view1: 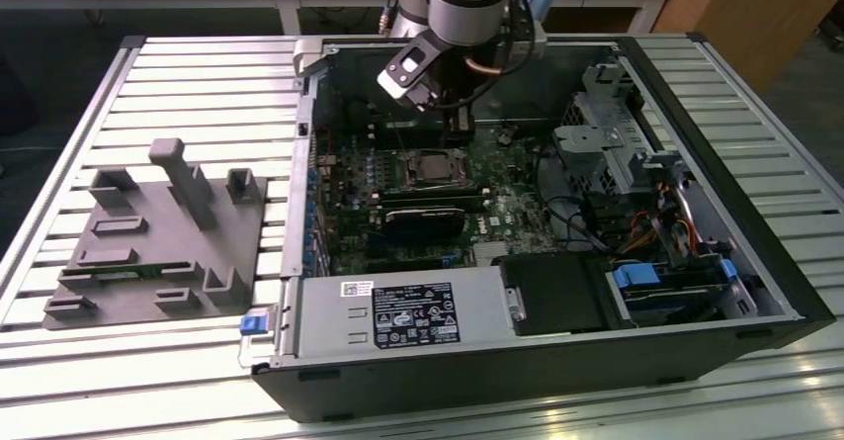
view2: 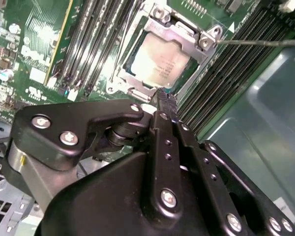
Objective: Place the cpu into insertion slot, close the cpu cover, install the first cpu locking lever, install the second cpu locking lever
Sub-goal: 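Close the cpu cover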
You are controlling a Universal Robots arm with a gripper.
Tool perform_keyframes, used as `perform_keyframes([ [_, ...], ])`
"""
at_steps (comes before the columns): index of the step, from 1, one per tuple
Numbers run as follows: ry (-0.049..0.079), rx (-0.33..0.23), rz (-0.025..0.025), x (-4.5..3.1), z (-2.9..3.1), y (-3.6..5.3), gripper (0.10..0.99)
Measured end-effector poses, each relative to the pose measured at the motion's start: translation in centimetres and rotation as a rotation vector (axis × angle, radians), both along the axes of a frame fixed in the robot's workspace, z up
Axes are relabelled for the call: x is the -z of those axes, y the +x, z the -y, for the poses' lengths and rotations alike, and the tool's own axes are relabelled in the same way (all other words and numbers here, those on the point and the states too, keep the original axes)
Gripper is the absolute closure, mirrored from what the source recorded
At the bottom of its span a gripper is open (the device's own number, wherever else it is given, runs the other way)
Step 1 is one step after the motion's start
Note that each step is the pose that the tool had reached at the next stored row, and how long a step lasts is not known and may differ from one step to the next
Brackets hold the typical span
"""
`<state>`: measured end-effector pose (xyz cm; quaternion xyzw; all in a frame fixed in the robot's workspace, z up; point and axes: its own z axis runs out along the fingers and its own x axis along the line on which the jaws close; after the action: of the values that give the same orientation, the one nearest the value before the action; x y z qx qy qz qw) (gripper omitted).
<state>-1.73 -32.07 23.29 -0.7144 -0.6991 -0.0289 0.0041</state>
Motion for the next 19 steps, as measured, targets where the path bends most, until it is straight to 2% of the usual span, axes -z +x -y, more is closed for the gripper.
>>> perform_keyframes([
  [11,0.0,0.0,0.0001,1.16,0.02,-1.64,0.98],
  [19,0.0,-0.005,0.0,1.24,0.02,-1.76,0.98],
])
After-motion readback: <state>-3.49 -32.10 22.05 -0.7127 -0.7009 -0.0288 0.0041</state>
